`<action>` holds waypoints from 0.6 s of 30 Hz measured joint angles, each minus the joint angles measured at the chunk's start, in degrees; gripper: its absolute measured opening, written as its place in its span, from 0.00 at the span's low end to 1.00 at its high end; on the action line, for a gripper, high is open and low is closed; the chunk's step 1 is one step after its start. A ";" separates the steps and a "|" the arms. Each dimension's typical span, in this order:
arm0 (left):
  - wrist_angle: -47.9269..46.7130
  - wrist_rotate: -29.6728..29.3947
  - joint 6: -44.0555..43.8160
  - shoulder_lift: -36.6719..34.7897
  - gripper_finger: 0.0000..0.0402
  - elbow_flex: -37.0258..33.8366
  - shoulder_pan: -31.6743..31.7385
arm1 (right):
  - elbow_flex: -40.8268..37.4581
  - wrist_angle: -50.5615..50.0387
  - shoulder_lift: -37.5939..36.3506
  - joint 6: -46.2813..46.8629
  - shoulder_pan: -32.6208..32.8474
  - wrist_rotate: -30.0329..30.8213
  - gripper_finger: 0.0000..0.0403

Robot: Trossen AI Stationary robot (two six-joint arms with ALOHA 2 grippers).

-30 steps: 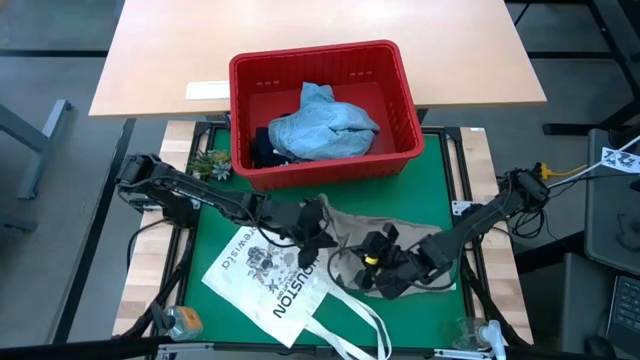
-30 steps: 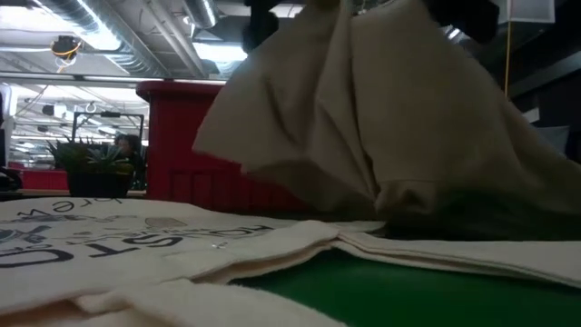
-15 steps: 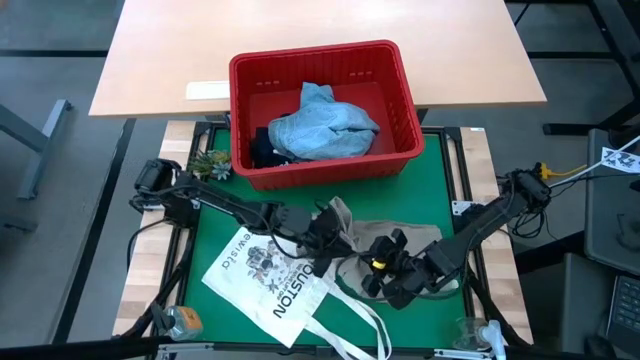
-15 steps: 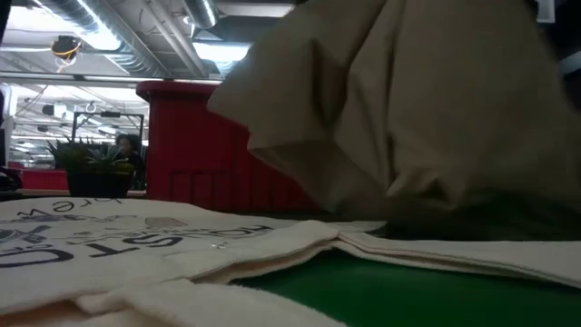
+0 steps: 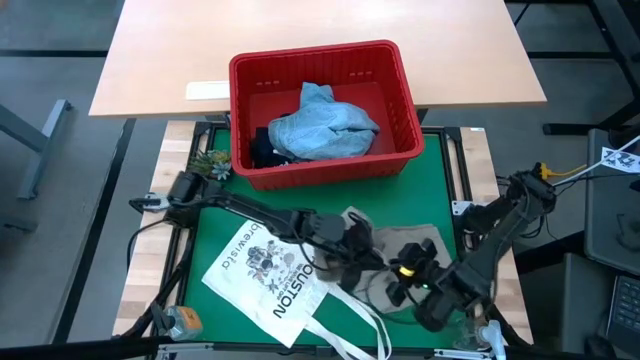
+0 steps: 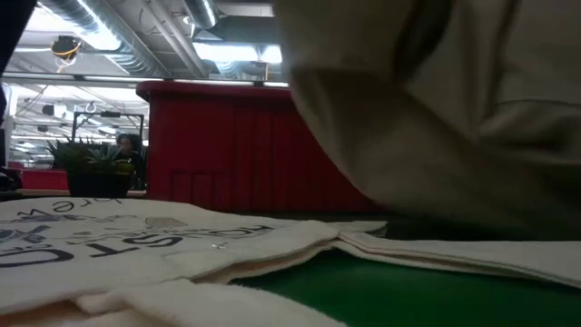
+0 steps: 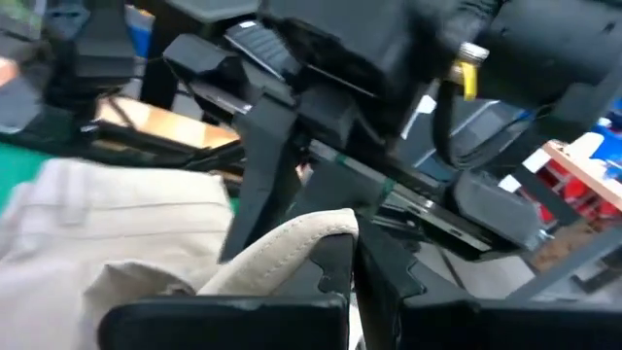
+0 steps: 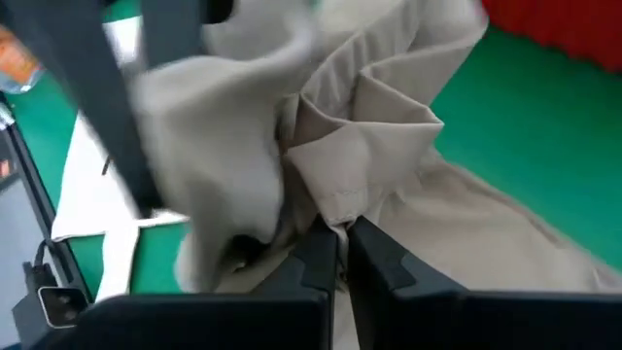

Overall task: Fold Laundry from Bin
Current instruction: Fold the beige shorts

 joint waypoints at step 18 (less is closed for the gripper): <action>0.01 3.74 2.37 20.35 0.00 23.91 1.02 | 0.00 -16.39 0.09 23.65 10.33 -20.62 0.04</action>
